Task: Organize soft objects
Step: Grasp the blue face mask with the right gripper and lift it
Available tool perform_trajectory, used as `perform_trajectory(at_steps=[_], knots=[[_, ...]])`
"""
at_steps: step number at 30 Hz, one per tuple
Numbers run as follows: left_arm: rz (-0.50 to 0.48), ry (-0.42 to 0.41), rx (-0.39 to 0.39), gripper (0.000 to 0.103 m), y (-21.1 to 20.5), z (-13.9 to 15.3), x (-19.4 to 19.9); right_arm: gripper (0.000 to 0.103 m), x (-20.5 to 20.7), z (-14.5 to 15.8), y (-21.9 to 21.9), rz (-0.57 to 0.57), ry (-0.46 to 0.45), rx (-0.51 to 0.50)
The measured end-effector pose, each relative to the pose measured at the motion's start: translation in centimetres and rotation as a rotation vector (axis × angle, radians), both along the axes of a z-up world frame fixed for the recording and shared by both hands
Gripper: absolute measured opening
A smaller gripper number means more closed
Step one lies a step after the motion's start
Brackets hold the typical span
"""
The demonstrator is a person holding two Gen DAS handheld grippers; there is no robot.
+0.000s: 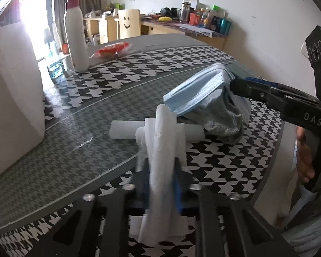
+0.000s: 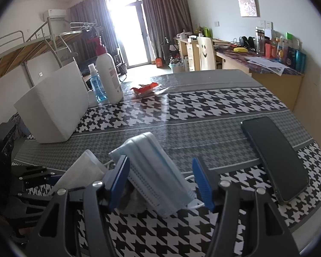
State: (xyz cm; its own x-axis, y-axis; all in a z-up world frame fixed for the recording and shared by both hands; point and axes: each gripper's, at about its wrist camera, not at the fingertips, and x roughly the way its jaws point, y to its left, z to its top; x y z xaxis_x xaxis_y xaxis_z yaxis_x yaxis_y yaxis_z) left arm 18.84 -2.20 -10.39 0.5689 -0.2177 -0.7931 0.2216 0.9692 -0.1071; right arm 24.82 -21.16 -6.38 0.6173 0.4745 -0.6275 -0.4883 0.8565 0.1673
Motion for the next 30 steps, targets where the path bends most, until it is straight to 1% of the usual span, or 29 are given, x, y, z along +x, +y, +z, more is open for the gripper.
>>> perform_trajectory(at_steps=[1, 3, 11, 14, 16, 19, 25, 30], knots=[[-0.005, 0.000, -0.002, 0.006, 0.0, 0.0, 0.0, 0.066, 0.0, 0.0, 0.1, 0.006, 0.001, 0.000], [-0.007, -0.004, -0.014, 0.004, 0.1, 0.0, 0.0, 0.066, -0.1, 0.0, 0.5, 0.019, -0.004, -0.004], [-0.003, -0.043, -0.033, 0.004, 0.6, 0.9, -1.2, 0.066, -0.4, 0.3, 1.4, 0.048, -0.017, -0.009], [0.011, -0.052, -0.036, 0.004, 1.2, 1.3, -1.6, 0.069, -0.7, 0.5, 1.8, 0.058, -0.033, -0.023], [0.022, -0.062, -0.036, 0.004, 1.5, 1.5, -1.9, 0.075, -0.7, 0.6, 2.1, 0.061, -0.035, -0.025], [0.032, -0.073, -0.035, 0.004, 1.9, 1.8, -2.3, 0.077, -0.3, 0.6, 2.6, 0.056, -0.036, -0.038], [0.047, -0.090, -0.033, 0.004, 2.5, 2.2, -2.6, 0.077, 0.3, 0.2, 4.2, 0.020, -0.001, -0.060], [0.050, -0.093, -0.040, 0.004, 2.8, 2.1, -2.7, 0.076, 0.7, -0.2, 4.4, -0.012, 0.028, -0.057]])
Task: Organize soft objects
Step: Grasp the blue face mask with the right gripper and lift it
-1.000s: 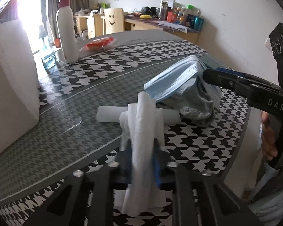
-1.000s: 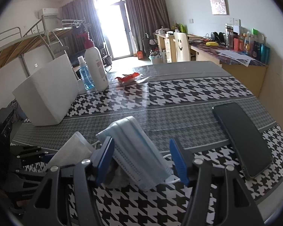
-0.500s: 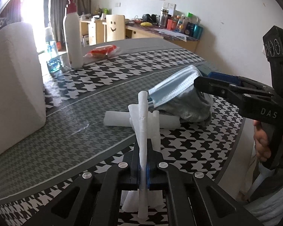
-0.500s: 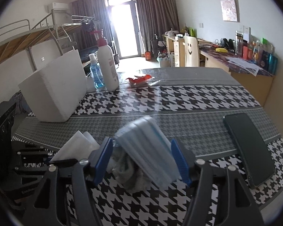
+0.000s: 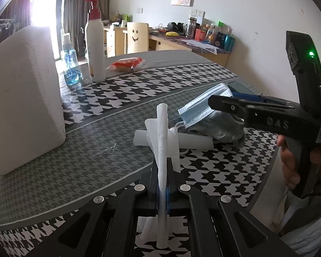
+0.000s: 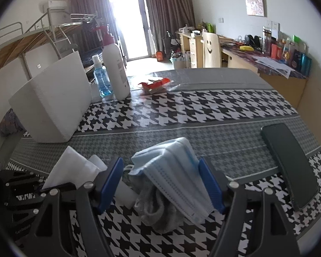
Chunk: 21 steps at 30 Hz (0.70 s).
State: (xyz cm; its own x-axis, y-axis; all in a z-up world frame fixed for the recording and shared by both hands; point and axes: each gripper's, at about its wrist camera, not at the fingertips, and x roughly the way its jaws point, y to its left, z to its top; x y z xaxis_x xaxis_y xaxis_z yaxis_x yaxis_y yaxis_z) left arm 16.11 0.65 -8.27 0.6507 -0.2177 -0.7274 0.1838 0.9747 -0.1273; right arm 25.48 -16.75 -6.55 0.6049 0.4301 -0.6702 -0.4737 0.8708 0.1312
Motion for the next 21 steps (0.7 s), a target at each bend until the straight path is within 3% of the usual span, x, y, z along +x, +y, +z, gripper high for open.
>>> perform_trajectory(at_steps=[1, 7, 10, 21], knots=[[0.000, -0.001, -0.002, 0.004, 0.0, 0.0, 0.0, 0.068, 0.1, 0.0, 0.0, -0.007, 0.004, 0.000], [0.005, -0.007, -0.010, 0.004, 0.4, 0.1, -0.1, 0.044, 1.2, 0.0, -0.3, -0.035, 0.036, 0.028], [0.017, -0.010, -0.015, 0.004, 0.8, 0.2, -0.1, 0.038, 1.2, 0.4, -0.3, -0.035, 0.035, 0.045], [0.051, -0.064, -0.014, 0.004, 2.0, 1.7, -0.9, 0.036, -0.5, 3.3, -0.4, -0.025, -0.058, 0.073]])
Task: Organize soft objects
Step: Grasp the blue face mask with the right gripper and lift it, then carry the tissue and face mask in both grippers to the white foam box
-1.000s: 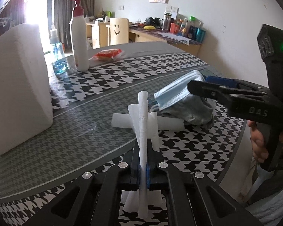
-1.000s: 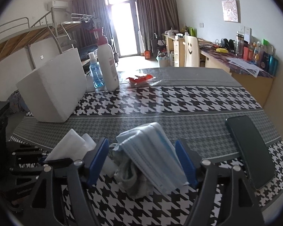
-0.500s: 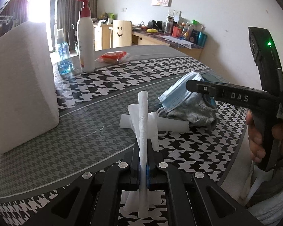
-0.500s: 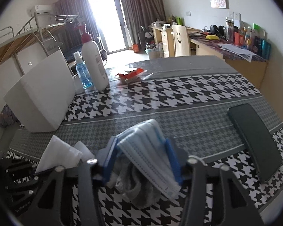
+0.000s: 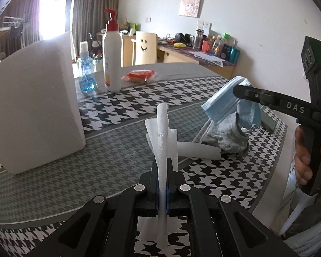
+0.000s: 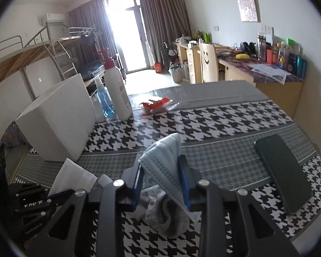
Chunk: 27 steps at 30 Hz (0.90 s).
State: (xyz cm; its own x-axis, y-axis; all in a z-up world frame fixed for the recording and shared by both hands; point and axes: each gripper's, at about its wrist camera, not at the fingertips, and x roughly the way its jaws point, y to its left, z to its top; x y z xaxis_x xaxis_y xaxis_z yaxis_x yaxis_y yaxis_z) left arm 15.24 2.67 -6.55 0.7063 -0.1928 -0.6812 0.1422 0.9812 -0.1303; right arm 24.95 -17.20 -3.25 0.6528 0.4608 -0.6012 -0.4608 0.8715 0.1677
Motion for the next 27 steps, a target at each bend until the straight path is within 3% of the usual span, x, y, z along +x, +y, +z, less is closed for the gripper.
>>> perform_trajectory(at_steps=[16, 27], knots=[[0.044, -0.093, 0.029, 0.004, 1.0, 2.9, -1.5, 0.036, -2.3, 3.8, -0.7, 0.006, -0.117, 0.046], [0.072, -0.155, 0.050, 0.004, 1.5, 5.0, -2.7, 0.036, -3.5, 4.4, 0.3, 0.057, -0.144, 0.051]])
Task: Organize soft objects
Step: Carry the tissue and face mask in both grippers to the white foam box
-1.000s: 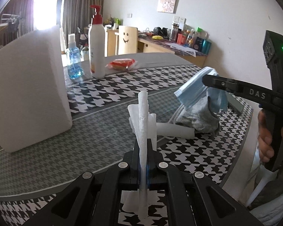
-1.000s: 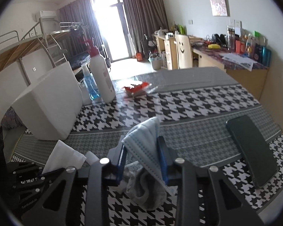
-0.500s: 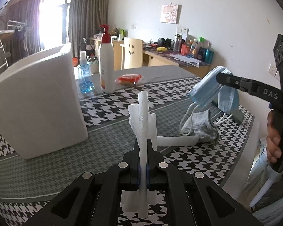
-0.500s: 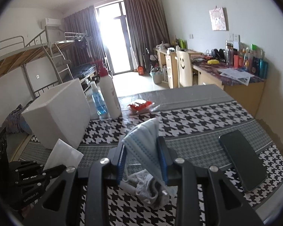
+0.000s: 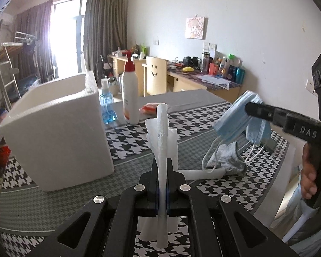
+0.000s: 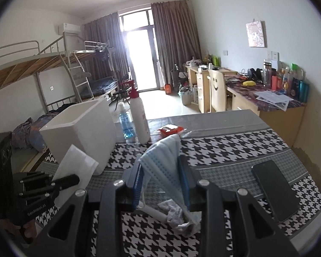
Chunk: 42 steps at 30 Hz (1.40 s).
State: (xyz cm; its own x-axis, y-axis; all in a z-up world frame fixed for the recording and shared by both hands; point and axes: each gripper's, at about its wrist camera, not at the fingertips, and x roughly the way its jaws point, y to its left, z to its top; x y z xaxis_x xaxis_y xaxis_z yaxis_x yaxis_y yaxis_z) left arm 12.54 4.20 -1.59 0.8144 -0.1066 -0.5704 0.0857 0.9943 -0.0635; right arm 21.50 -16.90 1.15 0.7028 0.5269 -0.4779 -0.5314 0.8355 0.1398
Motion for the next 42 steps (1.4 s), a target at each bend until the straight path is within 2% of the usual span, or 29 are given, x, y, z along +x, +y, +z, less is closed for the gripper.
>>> perform_trajectory(at_steps=[8, 23, 42], knots=[[0.026, -0.032, 0.005, 0.004, 0.5, 1.2, -0.4, 0.036, -0.1, -0.1, 1.3, 0.044, -0.004, -0.006], [0.064, -0.101, 0.018, 0.004, 1.6, 3.8, -0.4, 0.036, 0.0, 1.4, 2.8, 0.082, -0.039, -0.004], [0.098, -0.124, 0.038, 0.004, 2.7, 5.6, 1.8, 0.036, 0.8, 2.5, 4.8, 0.121, -0.057, 0.001]])
